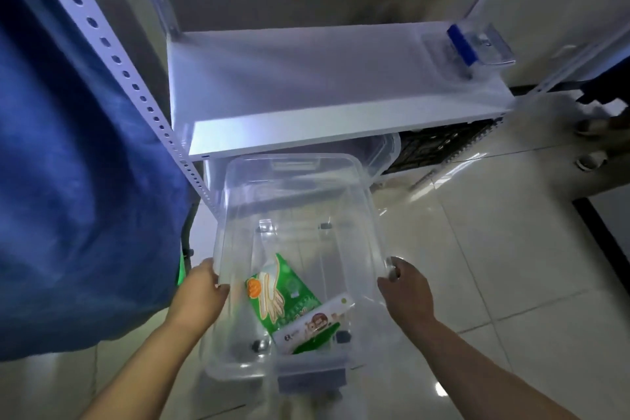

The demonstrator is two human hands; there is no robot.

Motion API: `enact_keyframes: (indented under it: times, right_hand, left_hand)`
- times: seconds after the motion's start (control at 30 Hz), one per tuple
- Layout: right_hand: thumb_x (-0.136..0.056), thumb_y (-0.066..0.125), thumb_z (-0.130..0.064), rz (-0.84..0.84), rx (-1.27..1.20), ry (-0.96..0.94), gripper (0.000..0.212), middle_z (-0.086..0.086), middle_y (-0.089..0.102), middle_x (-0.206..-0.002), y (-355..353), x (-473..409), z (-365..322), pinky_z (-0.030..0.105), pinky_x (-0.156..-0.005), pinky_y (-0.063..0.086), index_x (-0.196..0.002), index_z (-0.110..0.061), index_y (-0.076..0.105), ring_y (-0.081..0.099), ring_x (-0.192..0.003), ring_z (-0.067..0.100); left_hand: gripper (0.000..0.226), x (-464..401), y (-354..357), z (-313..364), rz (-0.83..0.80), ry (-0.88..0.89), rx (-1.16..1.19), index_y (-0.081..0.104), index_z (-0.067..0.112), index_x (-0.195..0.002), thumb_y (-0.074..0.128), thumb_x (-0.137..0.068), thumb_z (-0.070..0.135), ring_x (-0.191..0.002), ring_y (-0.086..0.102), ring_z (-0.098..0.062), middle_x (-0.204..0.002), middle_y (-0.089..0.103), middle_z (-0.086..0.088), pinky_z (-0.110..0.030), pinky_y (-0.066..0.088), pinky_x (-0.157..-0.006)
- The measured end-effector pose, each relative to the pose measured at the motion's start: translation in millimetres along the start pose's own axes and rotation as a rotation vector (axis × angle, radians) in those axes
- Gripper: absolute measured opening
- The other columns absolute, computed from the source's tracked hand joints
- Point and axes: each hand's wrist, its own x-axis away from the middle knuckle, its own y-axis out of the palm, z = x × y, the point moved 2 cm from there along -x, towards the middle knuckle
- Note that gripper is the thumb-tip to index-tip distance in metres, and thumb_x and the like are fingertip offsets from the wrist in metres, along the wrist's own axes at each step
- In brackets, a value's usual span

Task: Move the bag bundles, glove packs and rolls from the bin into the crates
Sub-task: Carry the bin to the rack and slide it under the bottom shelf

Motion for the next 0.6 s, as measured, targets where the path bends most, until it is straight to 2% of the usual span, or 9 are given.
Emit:
enact_keyframes:
  times: [0.17, 0.3, 0.43, 0.5, 0.6]
  right_hand:
    - [-0.079, 0.062, -0.011, -0.011, -0.017, -0.07, 0.047, 0.003, 0.059, -0.087, 27, -83, -16, 0.025, -0.073, 0.04, -0.126, -0.009, 0.056, 0.056, -0.08, 0.02]
    - [-0.08, 0.061, -0.011, -0.005, -0.033, -0.109, 0.045, 0.006, 0.059, -0.085, 54, -141, -23, 0.031, -0.074, 0.044, -0.125, -0.011, 0.056, 0.057, -0.08, 0.023]
    - [-0.081, 0.061, -0.012, 0.011, -0.068, -0.143, 0.043, 0.004, 0.059, -0.087, 81, -188, -23, 0.031, -0.077, 0.043, -0.124, -0.012, 0.056, 0.056, -0.082, 0.022]
    - [-0.08, 0.061, -0.011, 0.032, -0.061, -0.175, 0.036, 0.004, 0.059, -0.085, 93, -208, -24, 0.028, -0.073, 0.042, -0.115, -0.011, 0.059, 0.055, -0.078, 0.022]
    - [-0.078, 0.061, -0.012, 0.05, -0.044, -0.23, 0.016, 0.004, 0.055, -0.076, 107, -235, -26, 0.025, -0.065, 0.037, -0.094, -0.009, 0.06, 0.052, -0.069, 0.02]
  left_hand:
    - [0.016, -62, 24, 10, 0.049, -0.057, 0.05, 0.053, 0.009, -0.087, 0.057, -0.075, -0.002, -0.075, 0.056, -0.03, -0.072, 0.057, -0.005, -0.032, 0.04, -0.06]
    - [0.032, -105, 51, 13, 0.131, -0.136, 0.108, 0.055, 0.006, -0.108, 0.052, -0.078, -0.005, -0.087, 0.057, -0.033, -0.099, 0.064, -0.014, -0.031, 0.04, -0.068]
    - [0.039, -141, 75, 15, 0.264, -0.196, 0.18, 0.052, 0.004, -0.118, 0.046, -0.082, -0.007, -0.097, 0.056, -0.036, -0.112, 0.062, -0.018, -0.033, 0.041, -0.075]
    - [0.04, -155, 83, 18, 0.329, -0.201, 0.18, 0.049, 0.003, -0.124, 0.044, -0.085, -0.005, -0.103, 0.055, -0.037, -0.116, 0.06, -0.02, -0.038, 0.043, -0.083]
    - [0.04, -176, 93, 20, 0.418, -0.176, 0.206, 0.048, 0.003, -0.125, 0.043, -0.087, -0.004, -0.105, 0.055, -0.037, -0.12, 0.059, -0.02, -0.039, 0.042, -0.087]
